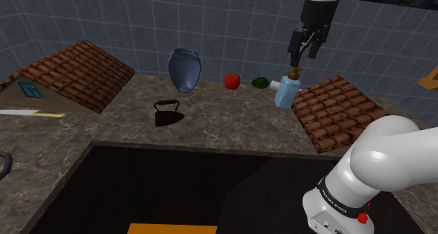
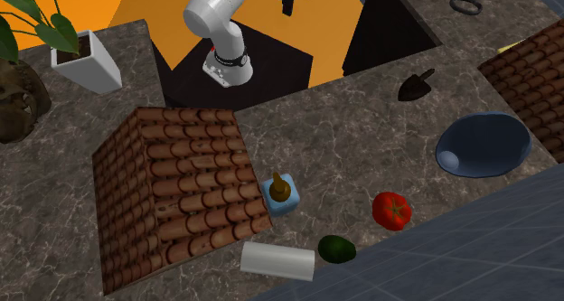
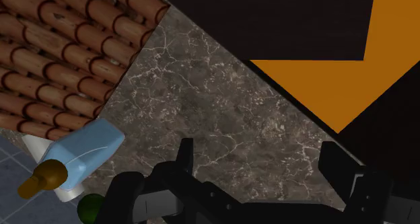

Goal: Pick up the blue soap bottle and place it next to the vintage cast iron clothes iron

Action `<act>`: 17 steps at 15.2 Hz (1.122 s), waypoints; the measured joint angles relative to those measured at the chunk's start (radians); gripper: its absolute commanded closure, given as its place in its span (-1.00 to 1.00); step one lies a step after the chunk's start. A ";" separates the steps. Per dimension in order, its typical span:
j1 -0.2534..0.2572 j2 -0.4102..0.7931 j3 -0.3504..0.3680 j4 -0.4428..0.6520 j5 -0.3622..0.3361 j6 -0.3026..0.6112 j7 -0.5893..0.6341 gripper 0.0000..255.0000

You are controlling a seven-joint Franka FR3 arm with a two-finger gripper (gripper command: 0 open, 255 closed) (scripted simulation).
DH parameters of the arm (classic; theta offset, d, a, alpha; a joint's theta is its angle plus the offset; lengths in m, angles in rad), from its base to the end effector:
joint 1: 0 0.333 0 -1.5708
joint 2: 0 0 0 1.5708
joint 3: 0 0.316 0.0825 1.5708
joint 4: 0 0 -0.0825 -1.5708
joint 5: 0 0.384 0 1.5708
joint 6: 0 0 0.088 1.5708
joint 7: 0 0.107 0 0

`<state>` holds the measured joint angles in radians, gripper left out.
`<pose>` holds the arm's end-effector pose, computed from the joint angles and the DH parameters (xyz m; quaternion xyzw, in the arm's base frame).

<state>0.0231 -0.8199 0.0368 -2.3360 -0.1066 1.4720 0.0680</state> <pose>0.2873 0.0089 0.6023 0.9974 -0.0142 -0.0182 0.0677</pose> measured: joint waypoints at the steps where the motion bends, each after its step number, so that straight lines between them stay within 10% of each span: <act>1: 0.000 0.000 0.000 0.000 0.000 0.000 0.000 -1.00; 17: -0.085 0.287 -0.319 0.056 -0.133 0.306 -0.279 -1.00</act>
<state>-0.0621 -0.5324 -0.2822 -2.2799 -0.2392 1.7779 -0.2107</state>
